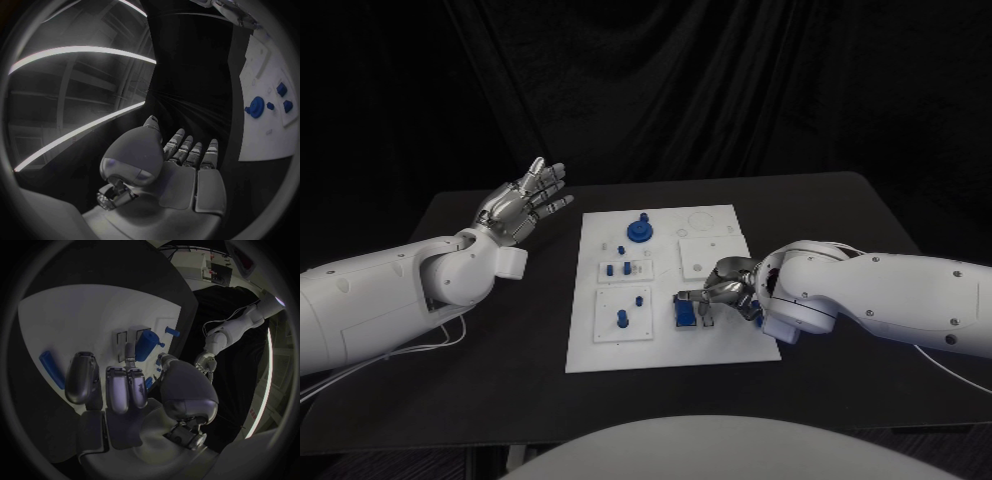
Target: Assemble the parts on the task board
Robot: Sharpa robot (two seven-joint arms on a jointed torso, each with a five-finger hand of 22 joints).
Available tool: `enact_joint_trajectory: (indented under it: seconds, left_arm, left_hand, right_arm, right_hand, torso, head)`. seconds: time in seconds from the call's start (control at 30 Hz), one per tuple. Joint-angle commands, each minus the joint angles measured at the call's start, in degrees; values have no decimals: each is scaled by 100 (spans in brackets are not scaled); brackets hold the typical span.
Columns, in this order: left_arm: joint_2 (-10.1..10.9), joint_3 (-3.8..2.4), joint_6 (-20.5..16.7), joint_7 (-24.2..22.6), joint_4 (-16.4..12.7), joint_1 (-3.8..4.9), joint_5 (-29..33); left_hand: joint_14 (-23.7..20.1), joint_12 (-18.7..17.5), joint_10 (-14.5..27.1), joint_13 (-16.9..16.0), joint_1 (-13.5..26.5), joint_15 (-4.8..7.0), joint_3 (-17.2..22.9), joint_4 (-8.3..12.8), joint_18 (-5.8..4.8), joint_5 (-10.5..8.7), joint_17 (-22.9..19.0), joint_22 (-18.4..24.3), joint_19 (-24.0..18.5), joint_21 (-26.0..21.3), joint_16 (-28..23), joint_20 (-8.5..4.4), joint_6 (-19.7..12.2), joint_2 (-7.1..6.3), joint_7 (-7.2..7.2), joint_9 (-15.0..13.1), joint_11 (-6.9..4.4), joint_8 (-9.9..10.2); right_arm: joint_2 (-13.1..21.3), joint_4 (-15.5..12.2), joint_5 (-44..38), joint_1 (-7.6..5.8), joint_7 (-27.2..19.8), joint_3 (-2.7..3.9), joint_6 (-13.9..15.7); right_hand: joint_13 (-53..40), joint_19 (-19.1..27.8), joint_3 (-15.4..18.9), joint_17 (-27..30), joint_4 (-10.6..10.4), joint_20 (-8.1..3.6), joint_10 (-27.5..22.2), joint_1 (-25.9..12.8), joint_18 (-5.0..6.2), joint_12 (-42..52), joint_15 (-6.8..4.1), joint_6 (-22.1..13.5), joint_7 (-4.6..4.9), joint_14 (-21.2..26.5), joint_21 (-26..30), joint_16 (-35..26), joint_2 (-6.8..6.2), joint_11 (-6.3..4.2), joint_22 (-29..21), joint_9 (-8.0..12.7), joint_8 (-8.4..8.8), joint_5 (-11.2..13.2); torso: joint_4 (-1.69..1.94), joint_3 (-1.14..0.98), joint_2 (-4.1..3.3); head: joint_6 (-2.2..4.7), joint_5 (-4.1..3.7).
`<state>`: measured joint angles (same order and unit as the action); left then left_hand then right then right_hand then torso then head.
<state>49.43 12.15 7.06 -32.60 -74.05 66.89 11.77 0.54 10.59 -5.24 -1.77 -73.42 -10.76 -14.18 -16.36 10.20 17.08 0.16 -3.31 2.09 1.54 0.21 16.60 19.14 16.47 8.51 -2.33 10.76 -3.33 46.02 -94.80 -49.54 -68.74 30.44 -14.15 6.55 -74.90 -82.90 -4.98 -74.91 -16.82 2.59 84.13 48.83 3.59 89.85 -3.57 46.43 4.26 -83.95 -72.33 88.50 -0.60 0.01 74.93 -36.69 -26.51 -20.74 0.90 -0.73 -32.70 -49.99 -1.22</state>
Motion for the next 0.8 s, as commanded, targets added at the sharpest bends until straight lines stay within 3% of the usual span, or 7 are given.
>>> enact_joint_trajectory:
  seconds: [0.03,0.37,0.47,0.57,0.6,0.67,0.8]
  left_arm:
    - [-2,-6,86,-33,-11,-15,30]
    - [18,-6,99,-24,-11,-63,30]
    - [24,-6,103,-24,-14,-80,30]
    - [27,-6,106,-25,-14,-90,30]
    - [29,-6,108,-25,-13,-95,30]
    - [31,-6,109,-25,-12,-100,30]
    - [40,-6,117,-32,-16,-108,30]
  left_hand:
    - [1,37,1,-8,-52,-30,33,-1,-29,29,6,-7,10,25,11,14,-8,5,265,-4,38,-28]
    - [3,44,-2,-10,-64,-37,42,0,-34,45,8,-11,14,29,13,15,-2,8,268,-5,40,-30]
    - [5,46,-3,-10,-68,-39,44,0,-36,49,8,-12,15,30,14,16,-1,9,270,-5,40,-31]
    - [5,46,-3,-10,-68,-39,44,0,-36,49,8,-12,15,30,14,16,-1,9,270,-5,40,-31]
    - [8,53,-7,-11,-76,-44,50,2,-39,57,9,-13,17,31,15,16,-3,9,269,-5,43,-32]
    - [12,52,-7,-11,-80,-46,52,3,-40,61,11,-14,18,32,18,17,-3,10,269,-5,45,-32]
    - [21,73,-19,-15,-90,-54,59,3,-46,67,14,-18,22,35,23,17,3,10,270,-6,48,-36]
  right_arm:
    - [47,-39,-81,15,-111,2,190]
    - [284,-301,-669,15,-662,2,631]
    - [365,-416,-900,15,-753,2,706]
    - [414,-482,-1023,24,-800,1,730]
    - [436,-508,-1062,38,-815,1,737]
    - [465,-538,-1102,69,-833,1,743]
    - [492,-558,-1162,132,-848,1,728]
  right_hand:
    - [-1510,26,41,-1011,14,41,587,-21,46,15,29,19,36,-495,45,-42,-1,40,967,10,-2,32]
    - [-1510,10,181,-1133,91,29,587,822,43,15,12,10,13,-523,40,9,-108,20,975,37,-165,-23]
    - [-1510,-24,280,-1181,95,5,587,1092,30,15,-15,47,-26,-536,-25,29,-151,-13,995,-50,-374,50]
    - [-1510,-44,369,-1195,76,-18,587,1232,21,15,-47,65,-63,-540,-60,34,-154,-50,1005,-170,-585,177]
    - [-1510,-63,465,-1205,58,-52,587,1332,14,15,-86,115,-125,-543,-96,38,-145,-96,1016,-378,-897,285]
    - [-1510,-68,607,-1206,34,-102,587,1377,14,15,-146,33,-196,-543,-97,38,-100,-149,1017,-689,-1286,312]
    - [-1510,-69,733,-1200,33,-139,587,1412,13,15,-175,-25,-243,-542,-92,36,-36,-203,1017,-952,-1609,314]
  torso:
    - [-2,0,-1]
    - [-1,-3,-1]
    - [-2,-4,2]
    - [-2,-4,1]
    - [-3,-3,1]
    - [-5,-1,3]
    - [0,-2,-1]
  head:
    - [-1,11]
    - [-1,51]
    - [-1,64]
    - [-1,82]
    - [-1,94]
    - [-1,113]
    - [-1,123]
